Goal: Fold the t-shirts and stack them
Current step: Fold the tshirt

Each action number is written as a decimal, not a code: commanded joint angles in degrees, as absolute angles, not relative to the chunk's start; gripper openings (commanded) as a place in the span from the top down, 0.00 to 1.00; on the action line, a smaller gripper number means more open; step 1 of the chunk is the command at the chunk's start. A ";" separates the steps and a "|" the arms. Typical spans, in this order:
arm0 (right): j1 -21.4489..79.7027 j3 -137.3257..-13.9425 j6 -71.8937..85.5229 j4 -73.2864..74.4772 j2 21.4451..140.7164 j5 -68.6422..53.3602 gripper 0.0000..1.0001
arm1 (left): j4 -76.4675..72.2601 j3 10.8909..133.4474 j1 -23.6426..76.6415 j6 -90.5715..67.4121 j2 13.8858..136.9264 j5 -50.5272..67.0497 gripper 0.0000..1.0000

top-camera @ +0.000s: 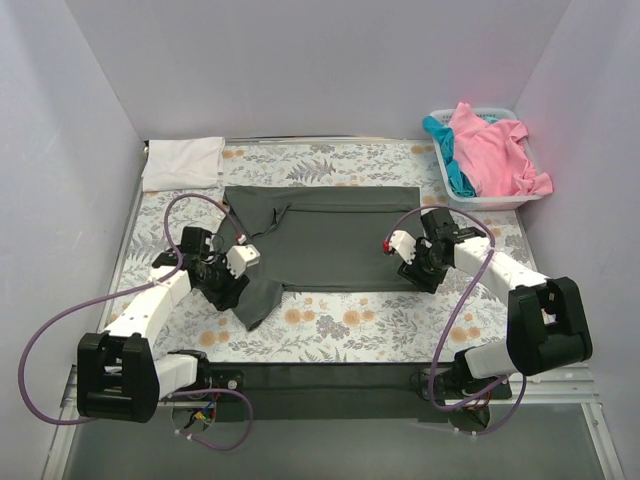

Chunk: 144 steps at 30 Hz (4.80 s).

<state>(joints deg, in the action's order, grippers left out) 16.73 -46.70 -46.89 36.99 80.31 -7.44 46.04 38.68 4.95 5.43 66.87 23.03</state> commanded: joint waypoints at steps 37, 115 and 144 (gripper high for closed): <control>19.42 -43.51 -49.13 32.43 76.46 -3.51 0.57 | 41.92 31.99 8.70 11.16 67.24 16.96 0.99; 10.63 -80.95 -54.14 34.19 111.10 -1.94 0.84 | 32.69 73.38 1.49 -4.13 102.92 17.75 0.87; 10.72 -81.74 -46.85 40.08 102.48 -6.50 0.51 | 38.94 61.35 7.12 -15.91 96.06 15.12 0.55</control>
